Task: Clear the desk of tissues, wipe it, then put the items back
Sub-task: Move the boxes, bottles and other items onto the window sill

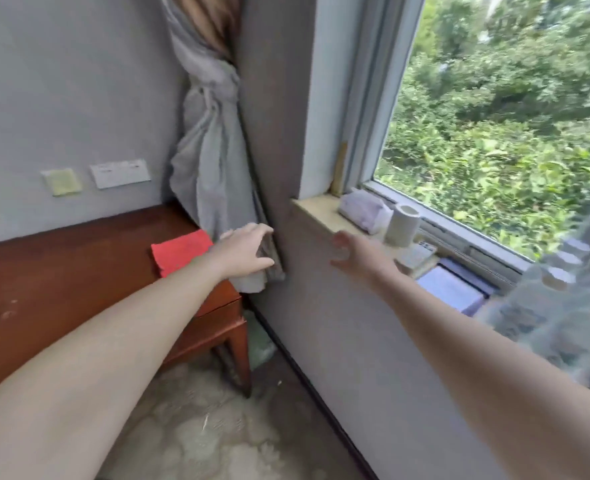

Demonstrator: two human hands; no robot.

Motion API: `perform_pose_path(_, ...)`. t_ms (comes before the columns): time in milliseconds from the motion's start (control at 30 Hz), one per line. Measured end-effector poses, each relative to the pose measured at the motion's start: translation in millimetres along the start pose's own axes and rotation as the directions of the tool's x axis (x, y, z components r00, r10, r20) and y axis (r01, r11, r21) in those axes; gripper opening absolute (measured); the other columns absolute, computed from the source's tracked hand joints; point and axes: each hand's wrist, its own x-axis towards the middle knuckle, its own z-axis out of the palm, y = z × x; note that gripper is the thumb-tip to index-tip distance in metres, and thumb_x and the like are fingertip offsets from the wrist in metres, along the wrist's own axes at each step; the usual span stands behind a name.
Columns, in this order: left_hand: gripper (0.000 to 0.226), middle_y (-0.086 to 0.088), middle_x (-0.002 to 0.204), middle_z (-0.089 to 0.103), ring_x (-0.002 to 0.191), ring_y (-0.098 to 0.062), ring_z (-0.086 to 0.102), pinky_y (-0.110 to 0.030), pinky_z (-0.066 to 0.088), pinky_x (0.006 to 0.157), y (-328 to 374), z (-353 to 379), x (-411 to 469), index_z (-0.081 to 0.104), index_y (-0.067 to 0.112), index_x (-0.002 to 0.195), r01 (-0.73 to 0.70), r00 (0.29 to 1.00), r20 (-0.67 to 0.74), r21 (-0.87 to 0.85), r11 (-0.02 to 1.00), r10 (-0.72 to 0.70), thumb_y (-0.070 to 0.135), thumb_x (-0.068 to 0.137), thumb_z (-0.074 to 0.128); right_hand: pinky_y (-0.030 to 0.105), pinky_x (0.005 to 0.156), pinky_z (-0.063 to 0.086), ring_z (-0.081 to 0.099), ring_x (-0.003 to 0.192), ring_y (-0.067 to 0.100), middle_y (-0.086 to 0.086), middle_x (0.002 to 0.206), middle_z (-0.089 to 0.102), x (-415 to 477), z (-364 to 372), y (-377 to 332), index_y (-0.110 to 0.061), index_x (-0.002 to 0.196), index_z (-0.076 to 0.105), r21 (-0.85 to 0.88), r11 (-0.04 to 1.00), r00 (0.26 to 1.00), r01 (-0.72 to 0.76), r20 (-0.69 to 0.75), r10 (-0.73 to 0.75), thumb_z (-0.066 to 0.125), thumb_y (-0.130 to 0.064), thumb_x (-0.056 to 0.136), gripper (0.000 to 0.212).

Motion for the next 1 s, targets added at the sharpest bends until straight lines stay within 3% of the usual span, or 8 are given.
perform_pose_path(133, 0.068, -0.004, 0.150, 0.040, 0.134, -0.025, 0.044, -0.036, 0.032, 0.110, -51, -15, -45, 0.038, 0.020, 0.146, 0.194, 0.979, -0.054, -0.016, 0.981, -0.195, 0.039, 0.088, 0.067, 0.040, 0.094, 0.048, 0.056, 0.118, 0.030, 0.008, 0.125, 0.062, 31, 28, -54, -0.024, 0.133, 0.050, 0.037, 0.982, 0.980, 0.186, 0.059, -0.188, 0.066, -0.027, 0.085, 0.050)
perform_pose_path(400, 0.067, -0.005, 0.153, 0.036, 0.136, -0.025, 0.043, -0.046, 0.030, 0.116, -135, -47, -144, 0.034, 0.021, 0.149, 0.486, 0.869, -0.100, -0.013, 0.874, -0.485, 0.040, 0.092, 0.063, 0.036, 0.094, 0.047, 0.058, 0.114, 0.026, -0.001, 0.126, 0.063, 57, 87, -179, -0.022, 0.133, 0.052, 0.117, 0.881, 0.875, 0.458, 0.116, -0.470, 0.069, -0.026, 0.088, 0.049)
perform_pose_path(600, 0.066, -0.006, 0.155, 0.034, 0.138, -0.026, 0.040, -0.048, 0.030, 0.117, -199, -77, -202, 0.032, 0.021, 0.150, 0.575, 0.811, -0.145, 0.010, 0.818, -0.567, 0.037, 0.094, 0.063, 0.038, 0.092, 0.048, 0.055, 0.116, 0.031, 0.009, 0.122, 0.064, 65, 126, -282, -0.020, 0.130, 0.051, 0.125, 0.813, 0.801, 0.568, 0.139, -0.582, 0.068, -0.032, 0.087, 0.047)
perform_pose_path(767, 0.068, -0.005, 0.157, 0.033, 0.140, -0.026, 0.038, -0.048, 0.031, 0.116, -250, -97, -241, 0.032, 0.022, 0.150, 0.623, 0.771, -0.168, 0.002, 0.782, -0.614, 0.038, 0.093, 0.064, 0.041, 0.098, 0.046, 0.054, 0.122, 0.029, 0.008, 0.127, 0.063, 68, 156, -355, -0.023, 0.138, 0.046, 0.183, 0.773, 0.760, 0.607, 0.151, -0.632, 0.070, -0.028, 0.085, 0.057)
perform_pose_path(1000, 0.068, -0.003, 0.157, 0.033, 0.139, -0.026, 0.040, -0.047, 0.034, 0.115, -325, -125, -294, 0.032, 0.023, 0.150, 0.691, 0.710, -0.191, 0.000, 0.723, -0.678, 0.037, 0.093, 0.065, 0.041, 0.091, 0.051, 0.053, 0.120, 0.027, 0.003, 0.128, 0.061, 71, 191, -449, -0.025, 0.136, 0.047, 0.233, 0.734, 0.720, 0.638, 0.157, -0.676, 0.065, -0.026, 0.088, 0.051)
